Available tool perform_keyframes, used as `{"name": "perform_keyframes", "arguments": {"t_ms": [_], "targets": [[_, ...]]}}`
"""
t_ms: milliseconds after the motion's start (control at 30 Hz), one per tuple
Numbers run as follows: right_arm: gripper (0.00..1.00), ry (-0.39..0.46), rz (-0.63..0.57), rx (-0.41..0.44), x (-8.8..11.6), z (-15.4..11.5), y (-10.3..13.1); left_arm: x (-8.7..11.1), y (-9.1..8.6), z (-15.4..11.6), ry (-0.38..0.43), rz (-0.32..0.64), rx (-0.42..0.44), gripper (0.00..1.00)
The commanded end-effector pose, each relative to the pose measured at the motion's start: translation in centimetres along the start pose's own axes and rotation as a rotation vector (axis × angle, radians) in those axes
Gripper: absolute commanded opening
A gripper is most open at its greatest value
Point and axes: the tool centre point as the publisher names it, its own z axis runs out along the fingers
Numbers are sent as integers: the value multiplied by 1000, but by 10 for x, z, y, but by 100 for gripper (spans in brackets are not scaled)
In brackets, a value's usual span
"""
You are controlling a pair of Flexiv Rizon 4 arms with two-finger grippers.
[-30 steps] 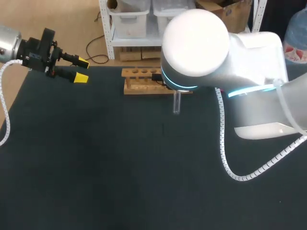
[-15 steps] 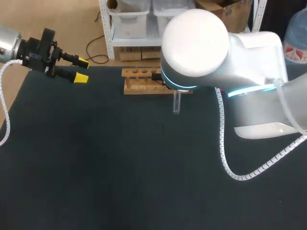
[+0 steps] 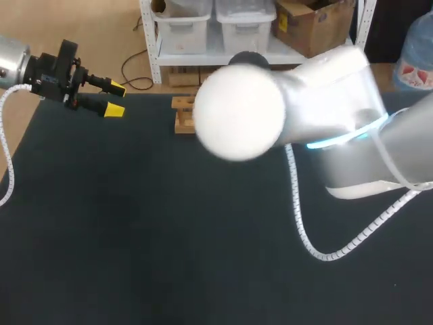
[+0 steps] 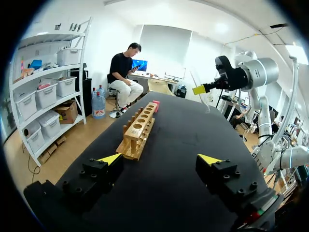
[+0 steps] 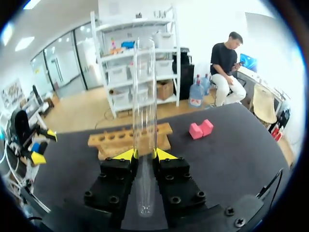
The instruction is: Grasp the test tube, adjust it, and insert it.
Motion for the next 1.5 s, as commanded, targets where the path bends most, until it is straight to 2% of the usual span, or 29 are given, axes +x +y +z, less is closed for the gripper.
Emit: {"name": "perform_keyframes", "arguments": {"t_ms": [33, 200, 767, 1067, 1267, 1500], "targets": [[0, -166, 46, -16, -3, 7, 8, 1, 1, 0, -1, 2, 1, 100], [0, -274, 53, -30, -14, 13, 14, 1, 1, 0, -1, 2, 1, 100], [0, -510, -37, -103, -51, 40, 13, 1, 1, 0, -1, 2, 1, 100], [0, -647, -66, -113, -62, 56, 20, 1, 1, 0, -1, 2, 1, 100], [0, -697, -95, -115, -64, 71, 22, 1, 1, 0, -1, 2, 1, 100], [0, -709, -106, -105, -66, 87, 18, 1, 1, 0, -1, 2, 1, 100]]}}
